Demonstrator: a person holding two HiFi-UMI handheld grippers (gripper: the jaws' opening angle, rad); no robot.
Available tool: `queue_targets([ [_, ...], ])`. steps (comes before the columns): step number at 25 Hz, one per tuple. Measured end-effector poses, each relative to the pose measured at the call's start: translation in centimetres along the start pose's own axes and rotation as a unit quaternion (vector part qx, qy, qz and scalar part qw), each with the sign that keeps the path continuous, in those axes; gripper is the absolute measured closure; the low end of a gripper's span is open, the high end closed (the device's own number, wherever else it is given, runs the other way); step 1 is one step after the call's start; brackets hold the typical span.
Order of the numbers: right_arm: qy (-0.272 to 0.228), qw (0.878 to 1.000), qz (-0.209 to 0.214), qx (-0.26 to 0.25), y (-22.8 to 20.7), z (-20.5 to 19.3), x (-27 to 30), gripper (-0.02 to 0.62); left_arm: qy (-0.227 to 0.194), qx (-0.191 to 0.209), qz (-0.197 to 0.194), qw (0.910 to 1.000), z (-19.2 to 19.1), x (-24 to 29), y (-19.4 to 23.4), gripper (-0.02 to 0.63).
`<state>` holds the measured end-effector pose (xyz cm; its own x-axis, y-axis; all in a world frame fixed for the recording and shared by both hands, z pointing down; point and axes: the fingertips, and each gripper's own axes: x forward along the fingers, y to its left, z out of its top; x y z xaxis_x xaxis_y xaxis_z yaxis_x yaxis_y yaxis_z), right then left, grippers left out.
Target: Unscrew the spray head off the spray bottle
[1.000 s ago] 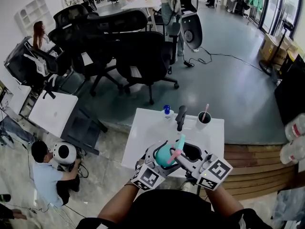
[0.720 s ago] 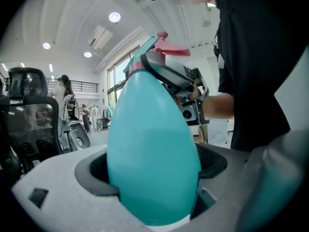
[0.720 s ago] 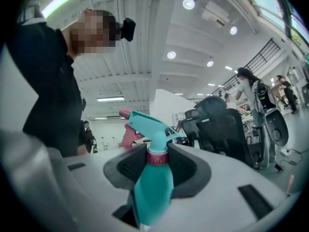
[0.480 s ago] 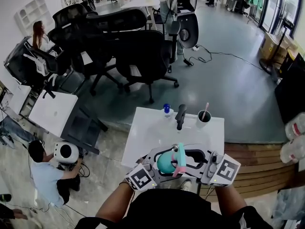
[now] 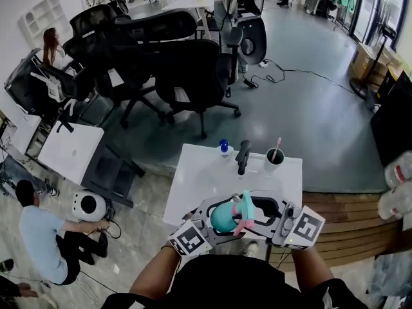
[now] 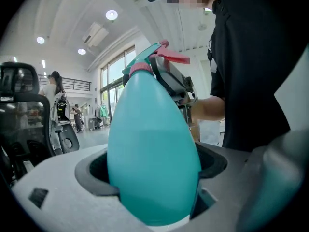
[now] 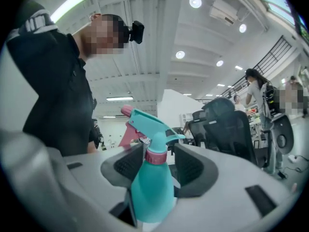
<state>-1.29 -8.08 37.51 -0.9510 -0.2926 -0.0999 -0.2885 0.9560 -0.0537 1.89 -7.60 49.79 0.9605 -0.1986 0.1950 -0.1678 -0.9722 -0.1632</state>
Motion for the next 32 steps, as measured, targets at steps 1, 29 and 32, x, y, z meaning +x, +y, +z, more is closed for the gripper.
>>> queue_targets([
  [1,-0.014,1.000,-0.015,0.001,-0.5,0.1,-0.1,0.389,-0.005,-0.003,0.010,0.9999,0.2,-0.1,0.4,0.133],
  [29,-0.008,0.997,-0.072,0.003,-0.7,0.1,0.3,0.456,0.011,0.002,0.042,0.9991,-0.6,0.0,0.7,0.133],
  [32,-0.014,0.999,-0.039,-0.010,0.1,0.5,0.1,0.456,-0.002,0.004,0.010,0.9999,0.4,0.1,-0.1,0.133],
])
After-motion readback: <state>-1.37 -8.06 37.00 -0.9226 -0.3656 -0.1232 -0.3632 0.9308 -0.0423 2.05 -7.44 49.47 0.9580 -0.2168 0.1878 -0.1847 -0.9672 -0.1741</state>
